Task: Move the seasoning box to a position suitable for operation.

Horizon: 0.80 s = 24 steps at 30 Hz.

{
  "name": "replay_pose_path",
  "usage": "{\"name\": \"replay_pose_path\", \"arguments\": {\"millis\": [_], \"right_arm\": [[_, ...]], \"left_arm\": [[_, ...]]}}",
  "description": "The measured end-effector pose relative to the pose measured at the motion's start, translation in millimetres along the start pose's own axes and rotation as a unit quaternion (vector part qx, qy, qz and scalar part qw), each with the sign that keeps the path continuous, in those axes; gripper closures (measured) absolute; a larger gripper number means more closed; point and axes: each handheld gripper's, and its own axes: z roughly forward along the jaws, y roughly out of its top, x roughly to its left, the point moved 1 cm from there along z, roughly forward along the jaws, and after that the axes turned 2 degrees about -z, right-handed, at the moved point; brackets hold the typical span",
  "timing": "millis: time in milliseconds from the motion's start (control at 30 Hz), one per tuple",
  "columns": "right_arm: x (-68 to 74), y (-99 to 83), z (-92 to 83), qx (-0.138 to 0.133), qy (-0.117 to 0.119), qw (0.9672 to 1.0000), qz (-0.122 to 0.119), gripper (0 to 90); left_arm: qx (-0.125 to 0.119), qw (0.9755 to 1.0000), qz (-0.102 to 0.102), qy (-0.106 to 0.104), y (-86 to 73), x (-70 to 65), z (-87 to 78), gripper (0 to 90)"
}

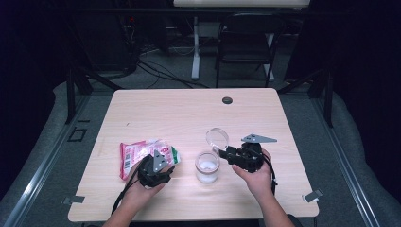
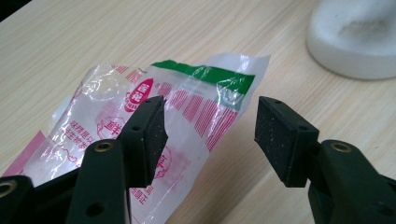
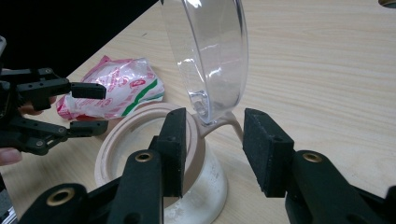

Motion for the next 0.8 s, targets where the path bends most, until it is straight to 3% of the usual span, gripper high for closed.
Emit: {"name": "replay_pose_path", "arguments": {"millis": [233,433,633,700,800], "right_arm": [[0.6,-0.9,1.2,0.001,0.000,1.0000,-0.003,58.4],[0.2,-1.2,0.7,0.000,-0.003,1.0000,-0.004,58.2],[0.5,-1.4,0.9,-0.002,-0.004,1.0000,-0.004,58.1],[0.1,-1.4,0.5,0.000,-0.004,1.0000,-0.006,58.0],[0.3,-1.5,0.7,-0.001,-0.004,1.0000,-0.005,58.0]], "left_arm": [[0.028,0.9982,0.039,0.037,-0.9,-4.4,15.1,44.4],[0.037,0.9965,0.037,0.066,-2.6,-1.5,19.2,47.9],[0.028,0.9946,0.039,0.092,-5.8,4.3,23.8,47.5],[0.034,0.9947,0.035,0.090,-6.8,8.1,25.4,46.1],[0.034,0.9962,0.012,0.080,-8.9,13.1,26.9,43.8]]}}
